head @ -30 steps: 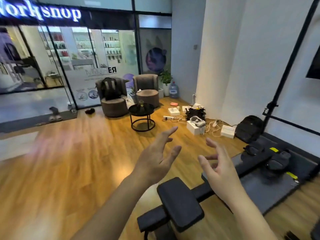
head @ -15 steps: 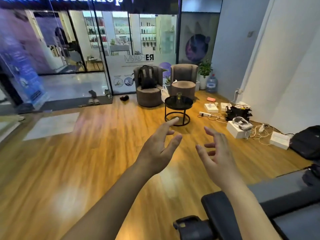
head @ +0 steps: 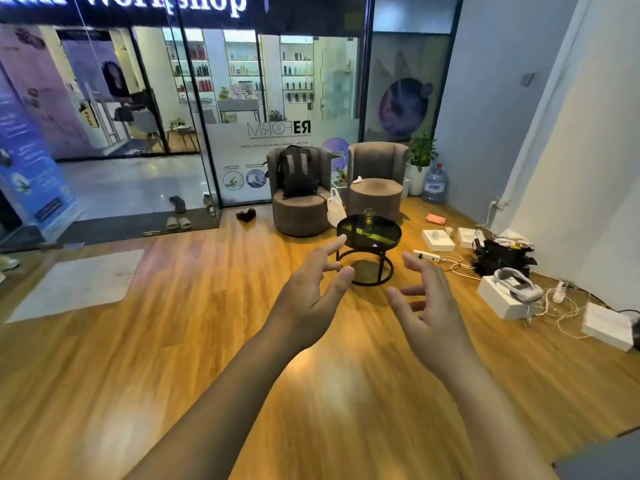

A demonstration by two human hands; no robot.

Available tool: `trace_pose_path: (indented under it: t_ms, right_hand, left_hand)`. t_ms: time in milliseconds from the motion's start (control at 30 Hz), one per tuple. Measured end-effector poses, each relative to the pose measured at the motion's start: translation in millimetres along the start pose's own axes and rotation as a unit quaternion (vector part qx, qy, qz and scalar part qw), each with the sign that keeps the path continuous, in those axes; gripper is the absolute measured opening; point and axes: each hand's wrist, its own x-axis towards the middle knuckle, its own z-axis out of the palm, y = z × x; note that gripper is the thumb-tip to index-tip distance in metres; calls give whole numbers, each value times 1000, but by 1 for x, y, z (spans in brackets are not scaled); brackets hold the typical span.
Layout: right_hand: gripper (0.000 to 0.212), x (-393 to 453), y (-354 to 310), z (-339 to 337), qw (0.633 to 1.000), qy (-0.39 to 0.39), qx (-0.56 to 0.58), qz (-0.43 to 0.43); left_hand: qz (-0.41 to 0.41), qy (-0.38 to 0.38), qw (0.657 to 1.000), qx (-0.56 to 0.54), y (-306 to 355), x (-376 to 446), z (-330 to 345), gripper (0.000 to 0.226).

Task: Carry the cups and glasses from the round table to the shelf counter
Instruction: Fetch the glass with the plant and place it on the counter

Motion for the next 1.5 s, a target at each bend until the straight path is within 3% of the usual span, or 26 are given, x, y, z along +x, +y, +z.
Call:
trace_pose_path:
  t_ms: [433, 733, 1067, 1367, 1500]
  right_hand:
    - [58, 239, 117, 145, 999, -2, -8, 40]
    - [57, 428, 197, 214, 995, 18, -8, 94]
    - [61, 593, 335, 244, 988, 35, -21, 149]
    - [61, 799, 469, 241, 982, -9, -31, 184]
    - [62, 869, 516, 247, 977, -48, -43, 202]
  left_hand:
    - [8, -28, 1000, -10, -188, 253, 2, 64]
    - [8, -108, 993, -40, -299, 468, 15, 57]
    - [4, -159, 985, -61, -402, 665, 108, 72]
    - [-63, -154, 983, -77, -476, 874, 196, 55]
    - [-87, -148, 981, -92, -507, 937, 229, 57]
